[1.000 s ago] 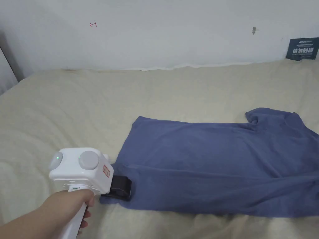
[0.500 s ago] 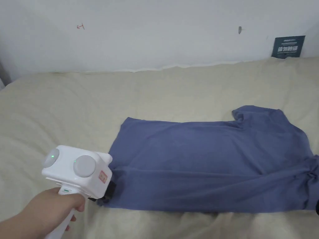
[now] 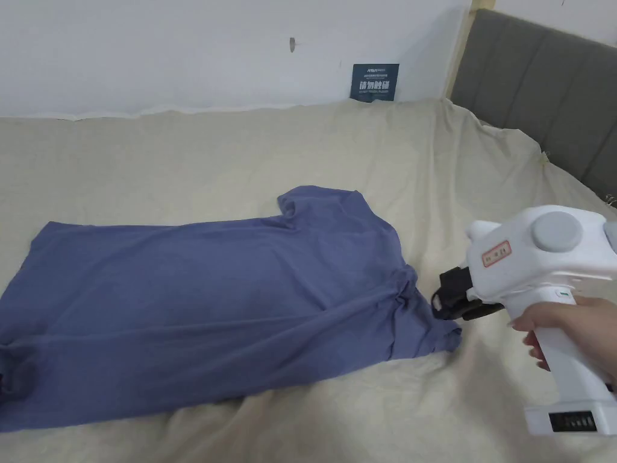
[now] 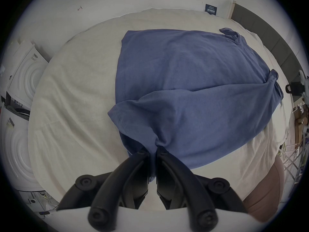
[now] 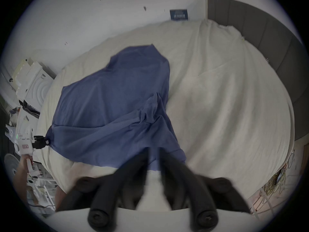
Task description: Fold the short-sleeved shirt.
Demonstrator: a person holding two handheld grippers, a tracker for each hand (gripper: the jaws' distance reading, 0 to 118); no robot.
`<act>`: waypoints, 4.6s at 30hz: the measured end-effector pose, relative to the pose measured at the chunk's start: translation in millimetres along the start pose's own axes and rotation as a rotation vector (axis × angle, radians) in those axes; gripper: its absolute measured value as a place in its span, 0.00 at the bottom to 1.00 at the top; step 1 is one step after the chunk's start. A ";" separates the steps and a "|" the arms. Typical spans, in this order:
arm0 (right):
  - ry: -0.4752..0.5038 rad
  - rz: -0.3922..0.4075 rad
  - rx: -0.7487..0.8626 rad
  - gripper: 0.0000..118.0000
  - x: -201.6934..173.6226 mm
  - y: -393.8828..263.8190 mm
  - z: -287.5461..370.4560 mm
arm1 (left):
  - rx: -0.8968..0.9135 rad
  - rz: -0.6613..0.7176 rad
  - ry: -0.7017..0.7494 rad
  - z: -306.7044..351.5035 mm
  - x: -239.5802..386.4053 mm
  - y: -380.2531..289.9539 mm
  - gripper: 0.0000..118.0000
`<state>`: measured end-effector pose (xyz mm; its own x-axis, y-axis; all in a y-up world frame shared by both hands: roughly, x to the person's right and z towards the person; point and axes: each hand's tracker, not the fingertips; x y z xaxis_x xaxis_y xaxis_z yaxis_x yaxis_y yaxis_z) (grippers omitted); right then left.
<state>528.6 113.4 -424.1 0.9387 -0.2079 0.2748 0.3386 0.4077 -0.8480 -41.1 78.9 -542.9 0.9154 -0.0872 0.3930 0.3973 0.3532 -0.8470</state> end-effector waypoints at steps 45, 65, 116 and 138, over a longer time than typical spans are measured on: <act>0.033 0.093 -0.083 0.14 -12.0 -5.9 79.6 | 0.067 0.168 -0.136 86.7 -44.1 -8.5 0.07; -0.037 -0.062 -0.256 0.32 69.3 -147.2 25.4 | -0.101 0.299 -0.297 32.1 -2.0 -152.9 0.38; 0.220 0.004 0.569 0.01 -80.6 -163.6 49.8 | 0.107 0.375 -0.193 -37.5 -65.4 118.8 0.97; 0.264 0.008 0.447 0.01 -85.7 -159.5 10.1 | -0.061 0.151 -0.067 -85.8 -25.3 157.8 0.62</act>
<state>394.8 75.1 -307.8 0.9126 -0.3972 0.0967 0.3803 0.7379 -0.5575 4.1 56.9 -717.2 0.9594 0.0260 0.2809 0.2605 0.3004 -0.9175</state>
